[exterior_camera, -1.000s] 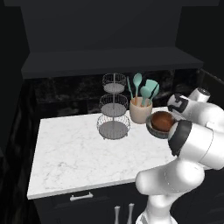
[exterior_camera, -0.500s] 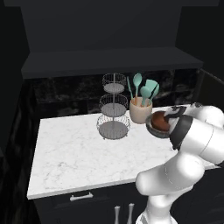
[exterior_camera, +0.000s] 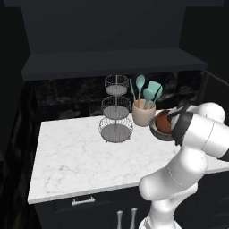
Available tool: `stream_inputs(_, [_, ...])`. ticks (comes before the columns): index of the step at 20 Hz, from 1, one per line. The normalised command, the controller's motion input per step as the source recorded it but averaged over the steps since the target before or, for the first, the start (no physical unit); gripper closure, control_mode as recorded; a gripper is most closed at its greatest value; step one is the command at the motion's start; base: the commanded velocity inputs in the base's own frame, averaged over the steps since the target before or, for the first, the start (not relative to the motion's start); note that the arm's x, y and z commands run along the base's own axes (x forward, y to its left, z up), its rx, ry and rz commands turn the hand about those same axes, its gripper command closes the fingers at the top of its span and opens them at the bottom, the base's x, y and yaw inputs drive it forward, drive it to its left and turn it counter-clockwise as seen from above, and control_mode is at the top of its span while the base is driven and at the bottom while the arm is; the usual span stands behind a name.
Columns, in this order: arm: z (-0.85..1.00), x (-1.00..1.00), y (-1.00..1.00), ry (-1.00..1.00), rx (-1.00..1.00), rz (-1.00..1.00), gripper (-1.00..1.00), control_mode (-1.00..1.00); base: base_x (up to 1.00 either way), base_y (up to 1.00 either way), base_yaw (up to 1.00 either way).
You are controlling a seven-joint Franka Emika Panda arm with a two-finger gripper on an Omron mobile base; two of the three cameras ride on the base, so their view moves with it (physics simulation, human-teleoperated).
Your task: Pick up the bowls on the counter and stack them on top of one another in the open cabinet. Place the smaller bowl on top of the larger bowl.
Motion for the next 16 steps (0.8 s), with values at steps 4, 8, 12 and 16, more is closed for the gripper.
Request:
stream_inputs(4, [-0.10,-0.08,0.03,-0.08,0.00,0.00,1.00,-1.00,0.00,0.00,0.00])
stream_inputs(8, [0.09,-0.36,0.01,-0.10,0.00,0.00,1.00,-1.00,0.00,0.00,0.00])
stream_inputs(12, [0.61,-0.46,0.00,-0.04,0.00,0.00,1.00,-1.00,0.00,0.00,0.00])
stream_inputs(16, [1.00,-0.71,0.00,0.00,0.00,0.00,1.00,-1.00,0.00,0.00,0.00])
